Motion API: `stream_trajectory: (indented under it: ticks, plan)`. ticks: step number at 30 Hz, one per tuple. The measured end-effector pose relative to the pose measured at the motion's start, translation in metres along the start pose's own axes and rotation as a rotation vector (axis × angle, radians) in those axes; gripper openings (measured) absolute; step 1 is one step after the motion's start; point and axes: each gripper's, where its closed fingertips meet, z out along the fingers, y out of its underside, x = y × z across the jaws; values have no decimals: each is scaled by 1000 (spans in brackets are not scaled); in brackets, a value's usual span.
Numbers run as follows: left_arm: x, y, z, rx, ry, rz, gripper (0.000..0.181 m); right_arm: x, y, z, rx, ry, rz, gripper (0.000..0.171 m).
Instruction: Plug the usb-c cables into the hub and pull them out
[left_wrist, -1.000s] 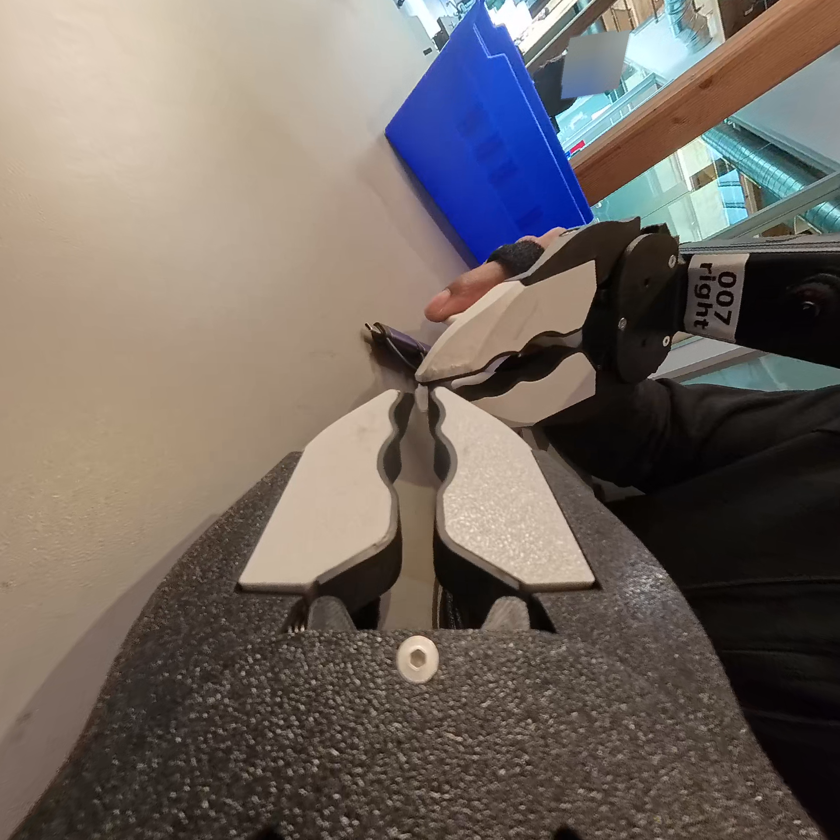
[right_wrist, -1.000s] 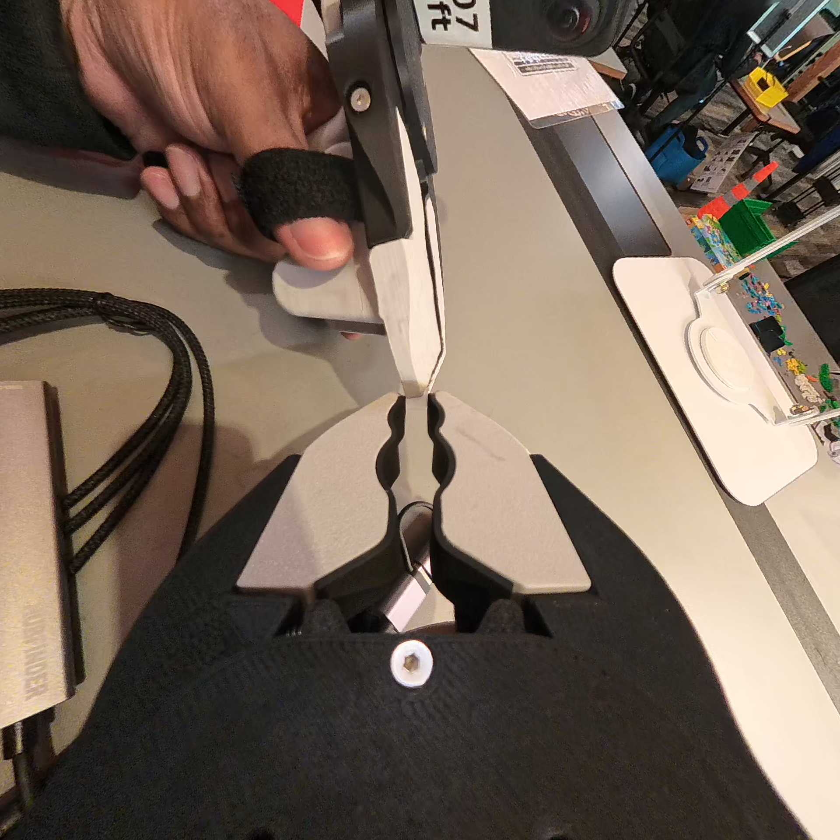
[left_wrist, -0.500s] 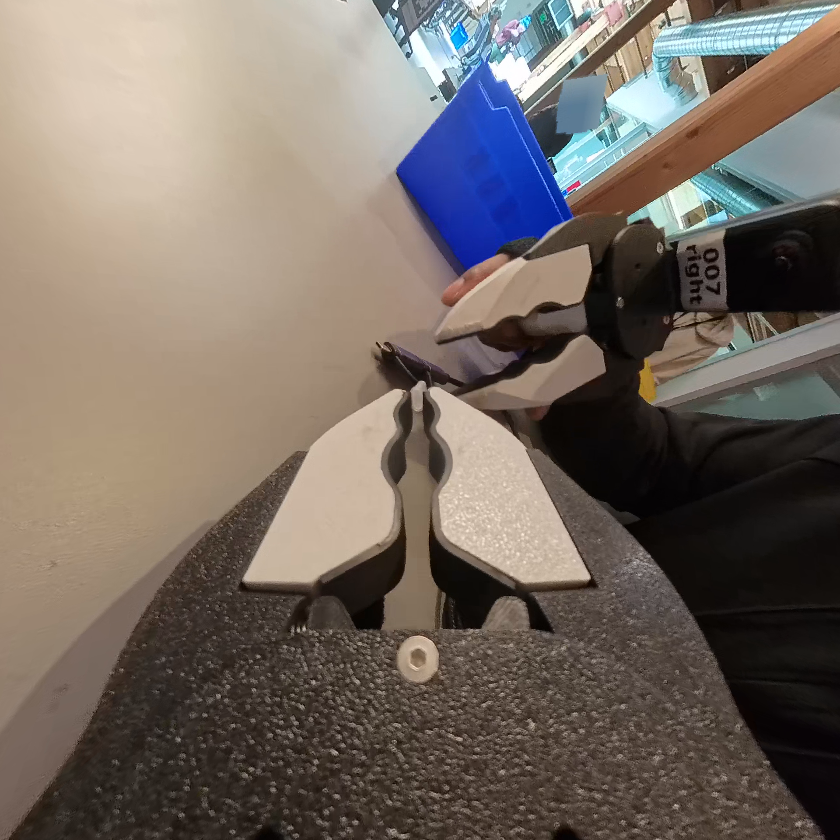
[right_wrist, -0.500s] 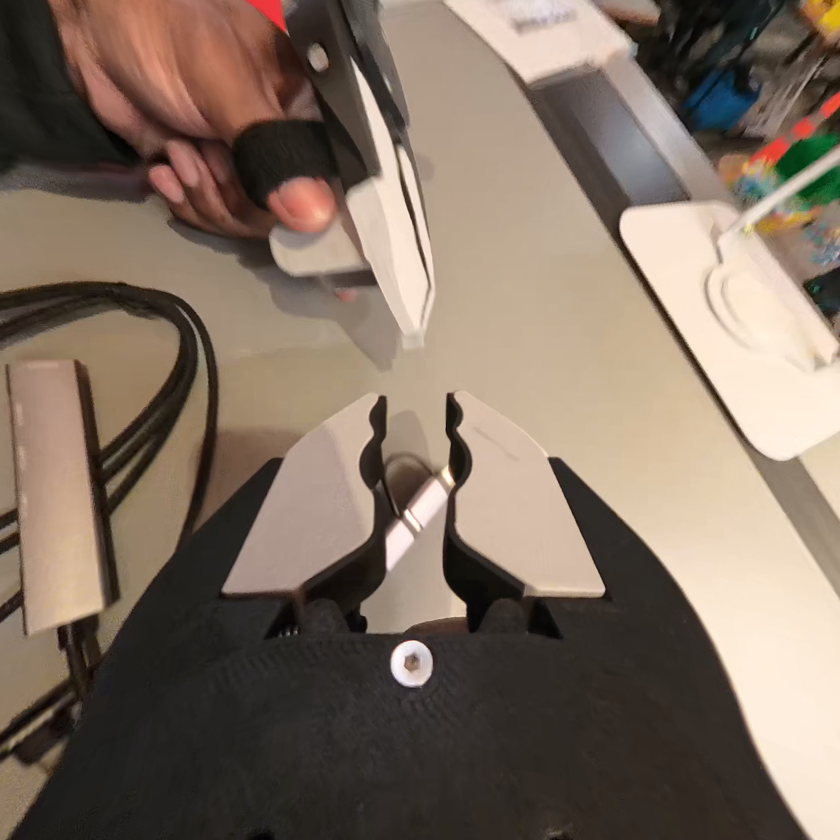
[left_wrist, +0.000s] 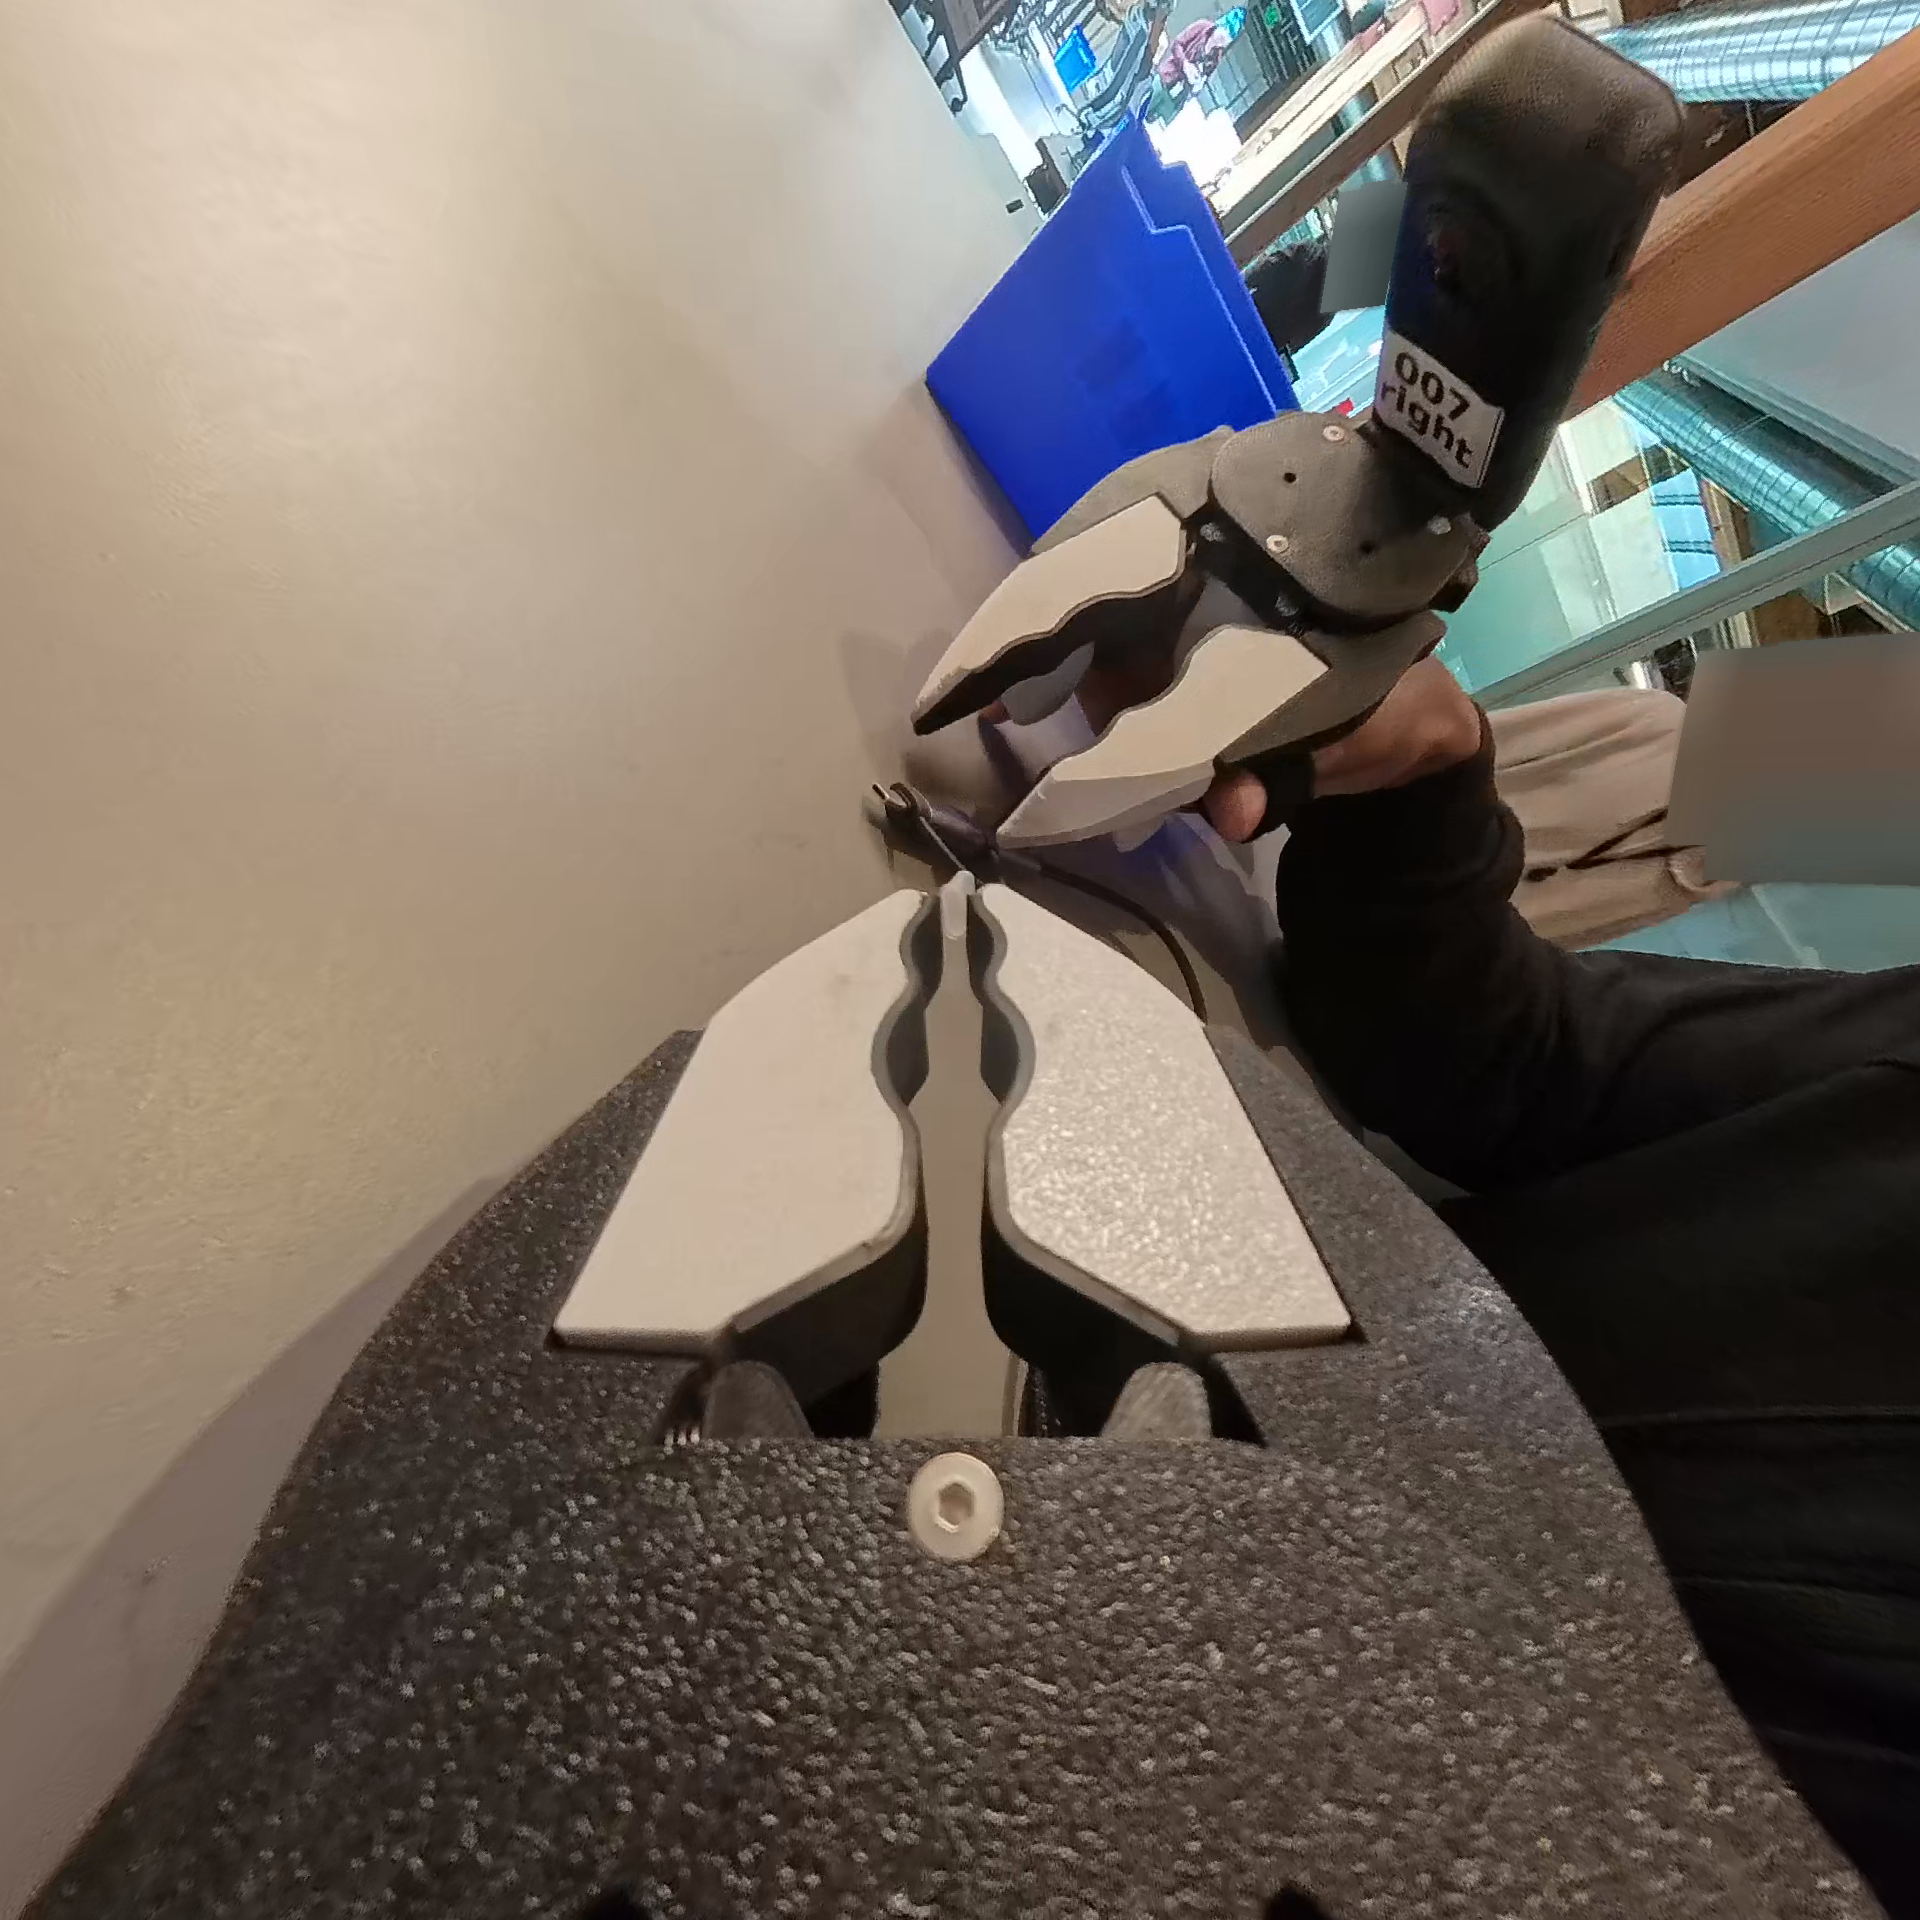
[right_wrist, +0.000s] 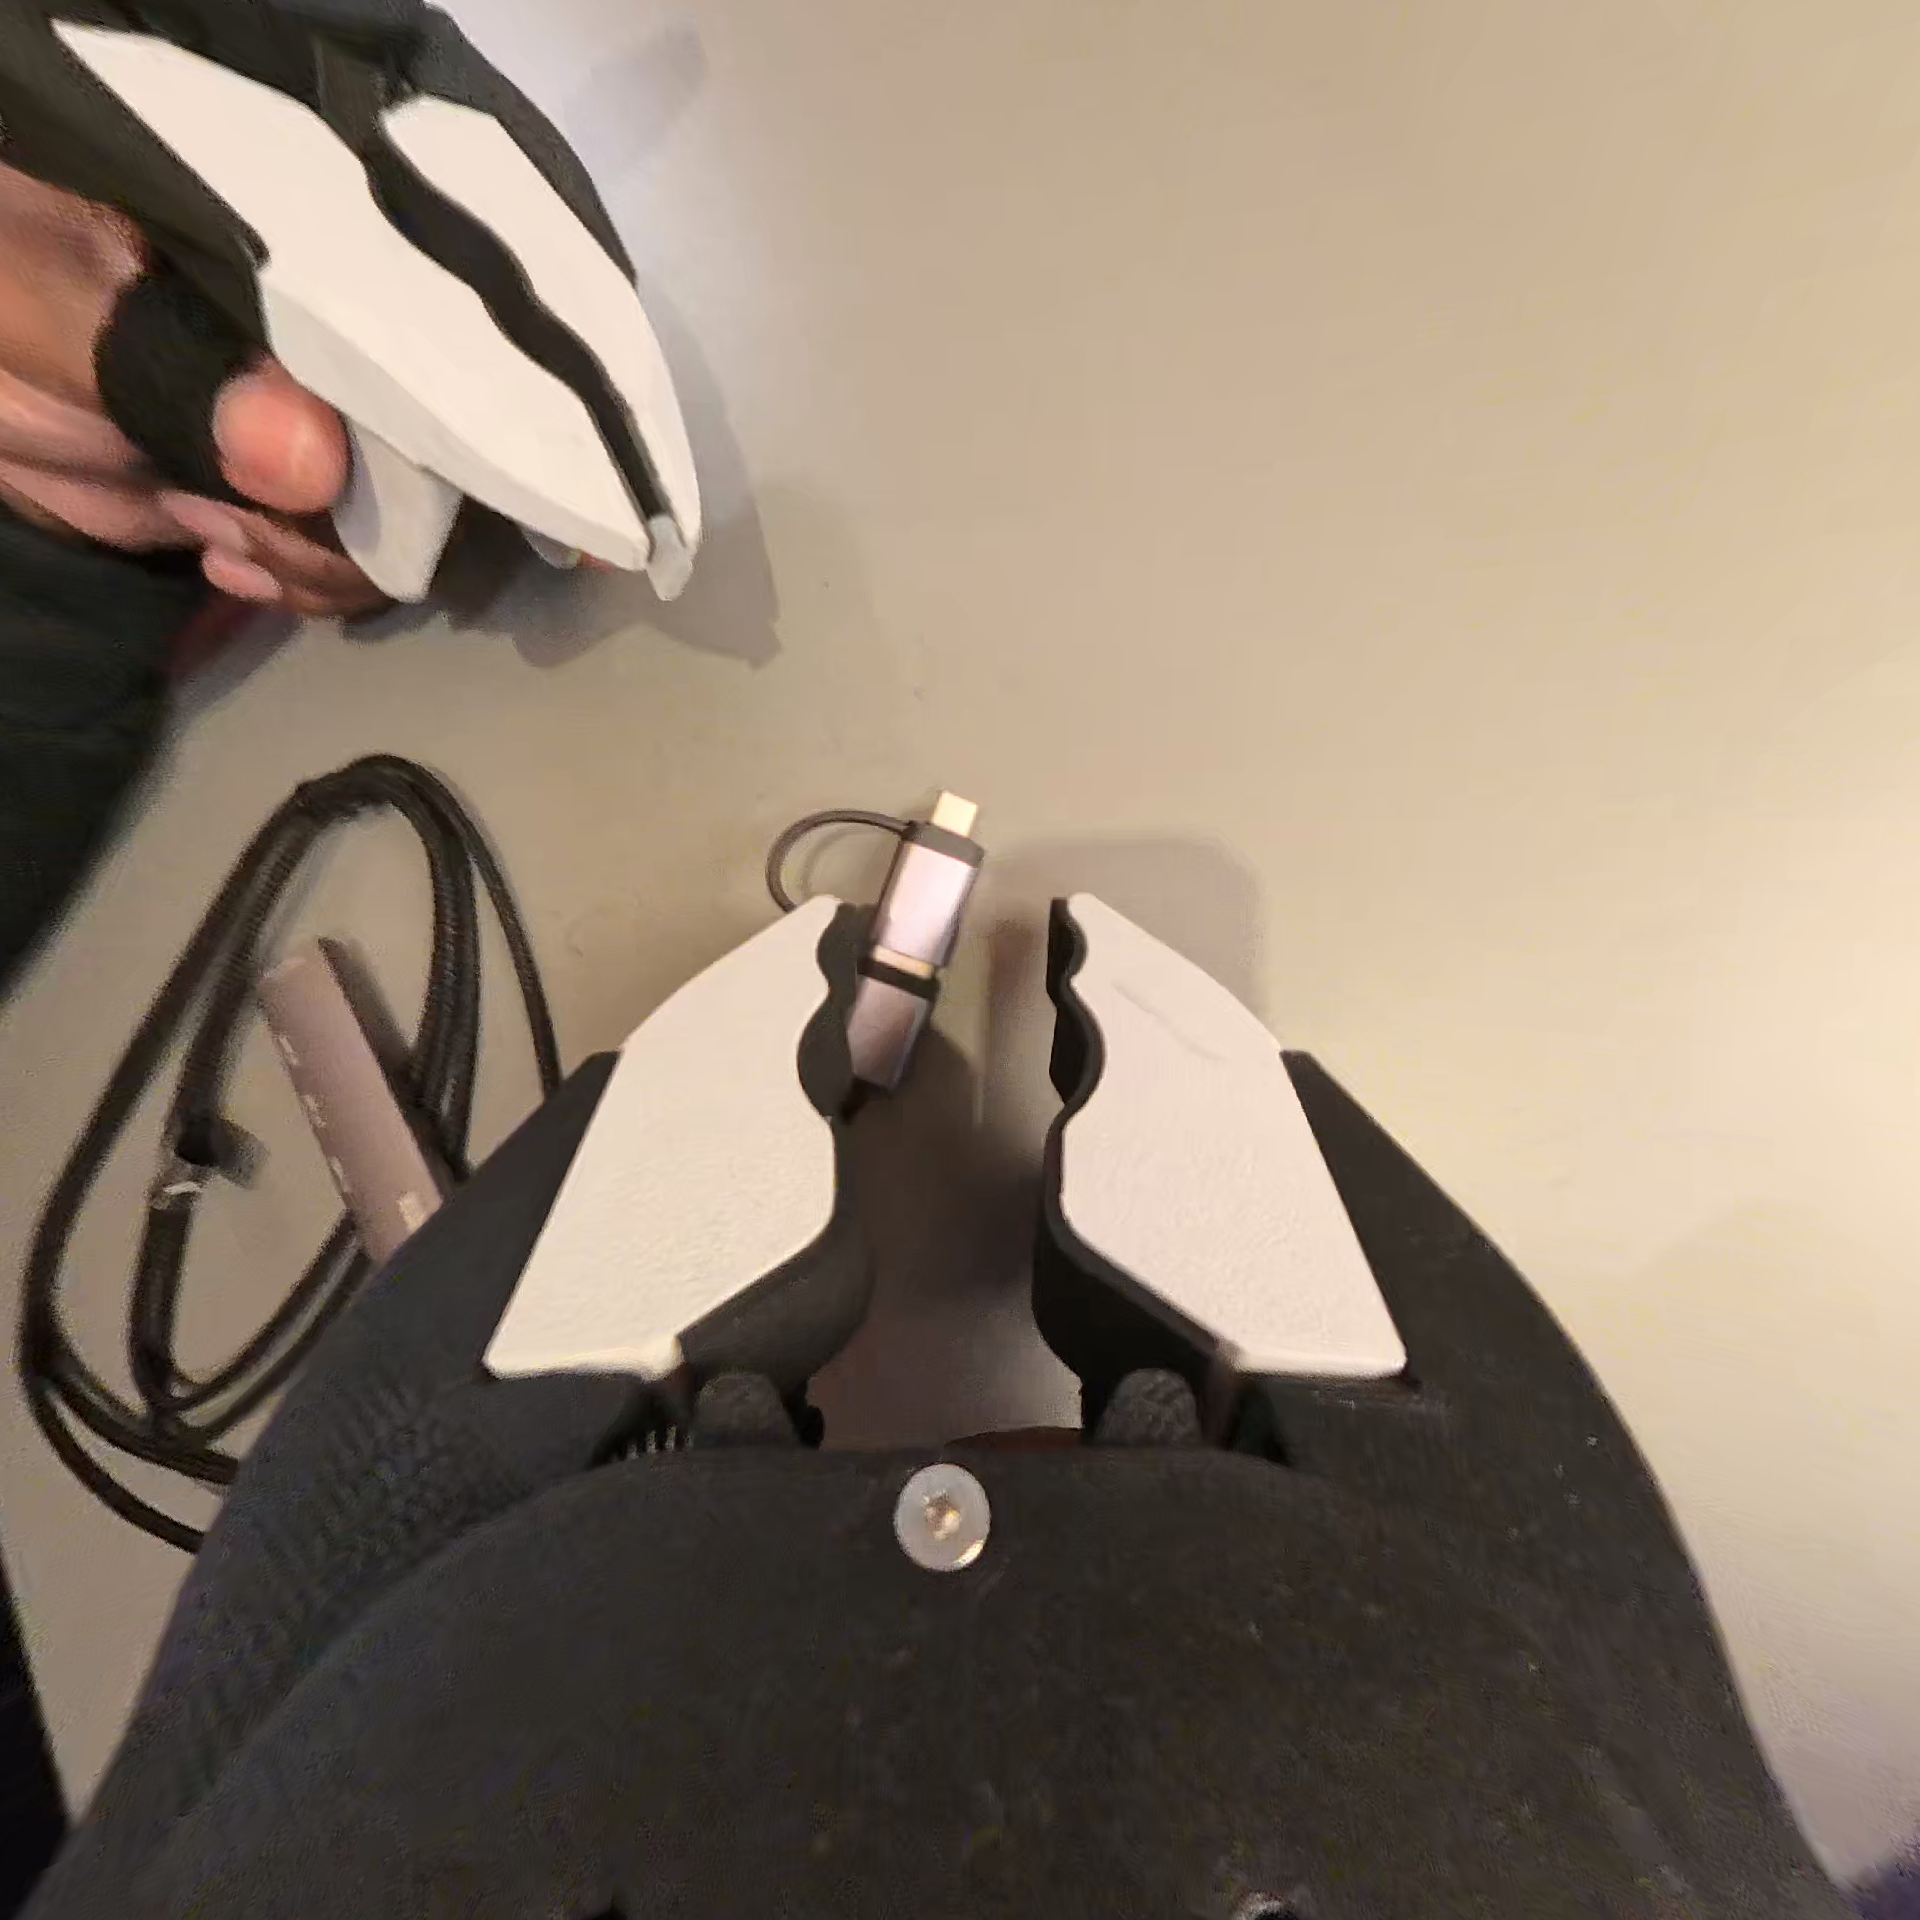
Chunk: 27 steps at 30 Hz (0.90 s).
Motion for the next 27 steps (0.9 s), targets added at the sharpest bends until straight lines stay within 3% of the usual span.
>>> stream_trajectory:
  ticks: [9,13,17,22,27]
  plan:
    - [0,2,2,-17,-3,4,5,-13,4,17,-86,117,-114,19]
    - [0,3,3,-25,-5,-2,5,-20,-2,27,-71,152,-292,18]
    - [-3,2,1,-14,-14,-29,5,-24,-14,36,14,172,-486,18]
    - [-9,-5,-5,41,-31,-69,5,-29,-37,32,168,320,-785,17]
    - [-7,-10,-9,75,-3,-66,5,-42,-49,22,303,349,-928,17]
